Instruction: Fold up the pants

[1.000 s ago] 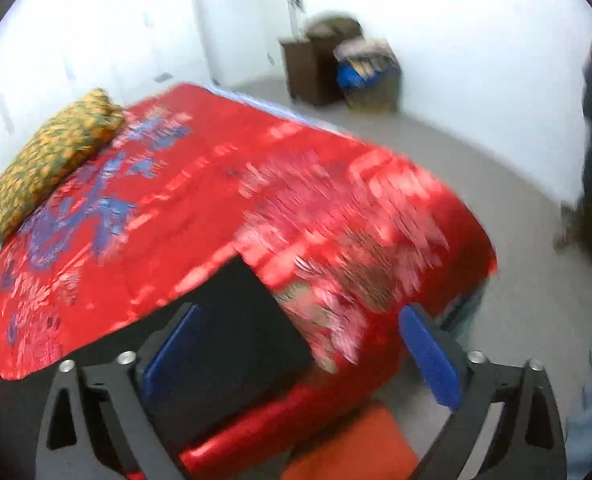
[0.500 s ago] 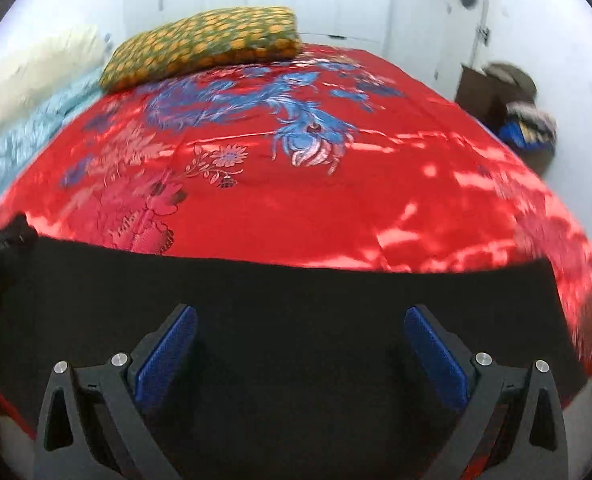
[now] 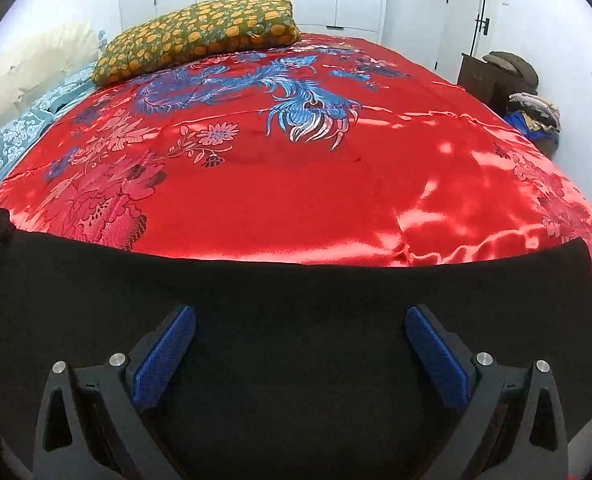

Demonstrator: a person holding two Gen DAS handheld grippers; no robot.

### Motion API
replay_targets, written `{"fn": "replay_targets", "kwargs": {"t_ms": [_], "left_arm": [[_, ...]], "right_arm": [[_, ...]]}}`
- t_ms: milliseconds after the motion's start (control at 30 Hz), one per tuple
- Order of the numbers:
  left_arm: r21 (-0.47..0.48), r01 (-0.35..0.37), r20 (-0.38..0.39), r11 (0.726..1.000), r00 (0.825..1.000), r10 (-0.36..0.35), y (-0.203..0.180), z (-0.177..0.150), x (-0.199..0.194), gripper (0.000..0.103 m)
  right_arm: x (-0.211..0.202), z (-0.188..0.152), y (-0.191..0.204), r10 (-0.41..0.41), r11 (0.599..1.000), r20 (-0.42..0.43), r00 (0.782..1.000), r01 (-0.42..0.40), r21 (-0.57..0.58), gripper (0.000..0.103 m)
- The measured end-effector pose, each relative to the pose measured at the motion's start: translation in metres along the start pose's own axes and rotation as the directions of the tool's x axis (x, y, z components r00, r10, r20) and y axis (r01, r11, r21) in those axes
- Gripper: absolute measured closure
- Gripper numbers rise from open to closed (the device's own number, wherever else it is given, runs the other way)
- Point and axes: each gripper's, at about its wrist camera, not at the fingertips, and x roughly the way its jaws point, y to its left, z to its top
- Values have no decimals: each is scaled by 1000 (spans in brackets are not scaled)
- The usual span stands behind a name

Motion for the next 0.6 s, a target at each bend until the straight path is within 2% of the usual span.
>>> {"fn": "replay_targets", "kwargs": {"t_ms": [600], "left_arm": [[0,0,0,1000,1000,0,0,0,0,0]], "right_arm": [[2,2,2,-18,999,-24,1000,18,29,0]]}}
